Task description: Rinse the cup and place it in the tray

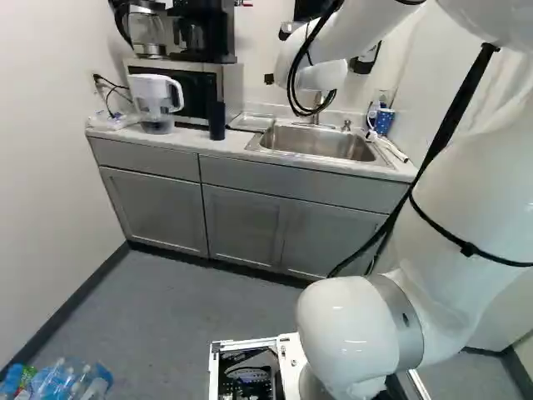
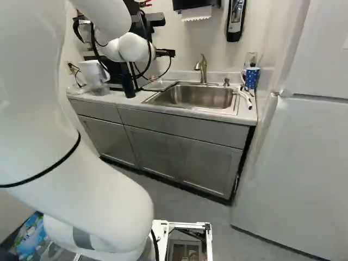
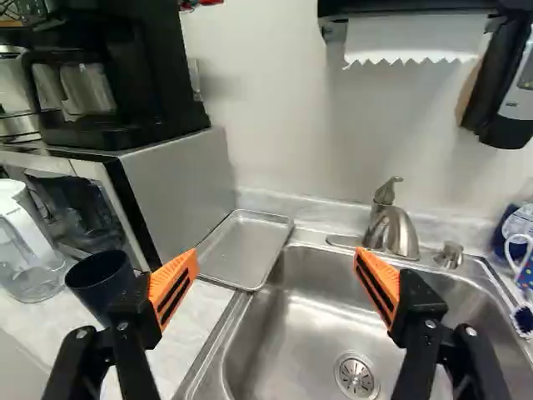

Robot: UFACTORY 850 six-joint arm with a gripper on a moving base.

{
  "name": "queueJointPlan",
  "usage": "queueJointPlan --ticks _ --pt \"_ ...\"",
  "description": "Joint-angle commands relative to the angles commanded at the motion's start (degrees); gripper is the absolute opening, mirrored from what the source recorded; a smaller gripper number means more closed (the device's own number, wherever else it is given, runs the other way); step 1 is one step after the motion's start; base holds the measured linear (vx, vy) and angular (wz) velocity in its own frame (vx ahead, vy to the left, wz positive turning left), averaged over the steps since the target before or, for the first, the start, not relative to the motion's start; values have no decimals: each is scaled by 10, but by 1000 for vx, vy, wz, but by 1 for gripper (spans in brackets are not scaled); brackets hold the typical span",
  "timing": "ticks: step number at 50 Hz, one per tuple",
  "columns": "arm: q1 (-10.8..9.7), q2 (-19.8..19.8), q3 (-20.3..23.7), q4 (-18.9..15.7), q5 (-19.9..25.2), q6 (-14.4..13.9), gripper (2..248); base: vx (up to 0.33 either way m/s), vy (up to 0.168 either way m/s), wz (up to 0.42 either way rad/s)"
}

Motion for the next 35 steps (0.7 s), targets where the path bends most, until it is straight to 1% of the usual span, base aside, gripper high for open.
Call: queueJointPlan --ticks 10,35 --pt "0 0 0 0 0 0 247 108 -5 150" --pt "0 0 0 0 0 0 247 97 -29 12"
